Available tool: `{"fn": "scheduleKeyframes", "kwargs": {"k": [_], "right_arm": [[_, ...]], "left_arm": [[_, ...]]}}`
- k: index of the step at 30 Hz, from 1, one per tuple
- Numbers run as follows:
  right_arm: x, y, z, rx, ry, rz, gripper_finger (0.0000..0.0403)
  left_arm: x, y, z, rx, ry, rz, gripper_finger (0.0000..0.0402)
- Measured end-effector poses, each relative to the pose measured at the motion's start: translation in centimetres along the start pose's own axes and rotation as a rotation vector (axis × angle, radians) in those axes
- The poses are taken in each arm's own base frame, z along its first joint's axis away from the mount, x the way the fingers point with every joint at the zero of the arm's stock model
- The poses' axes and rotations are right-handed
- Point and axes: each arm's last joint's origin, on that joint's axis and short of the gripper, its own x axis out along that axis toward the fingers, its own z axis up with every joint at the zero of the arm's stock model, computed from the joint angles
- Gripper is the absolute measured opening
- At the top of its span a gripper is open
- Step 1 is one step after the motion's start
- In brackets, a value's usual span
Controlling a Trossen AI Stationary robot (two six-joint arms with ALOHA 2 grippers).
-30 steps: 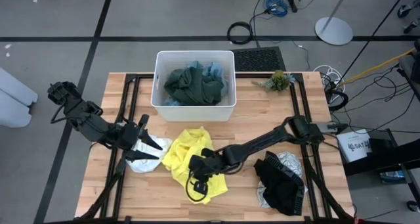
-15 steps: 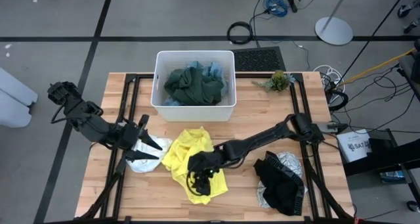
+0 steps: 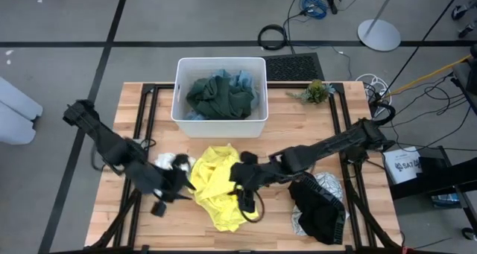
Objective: Fold laundry
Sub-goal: Put the folded yellow shirt into the white laundry bin
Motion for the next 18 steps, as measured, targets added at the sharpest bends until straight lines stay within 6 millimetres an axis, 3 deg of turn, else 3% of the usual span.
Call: {"fn": "scheduleKeyframes", "kwargs": {"k": [7,13,18], "right_arm": [[-3.3,2.3,-1.6,-0.082,-0.065,-0.222,0.0204],[-3.9,4.2,-3.2,-0.129,-0.078,-0.294,0.0203],[-4.1,4.4,-3.3,-0.137,-0.101,-0.33,0.0203]], "left_arm": [[7.4,-2.6,-1.5,0.202,0.216,0.027,0.0143],[12.5,-3.5,-3.5,0.279,0.359,0.096,0.0143],[15.6,-3.7,-4.7,0.322,0.438,0.112,0.0143]]}}
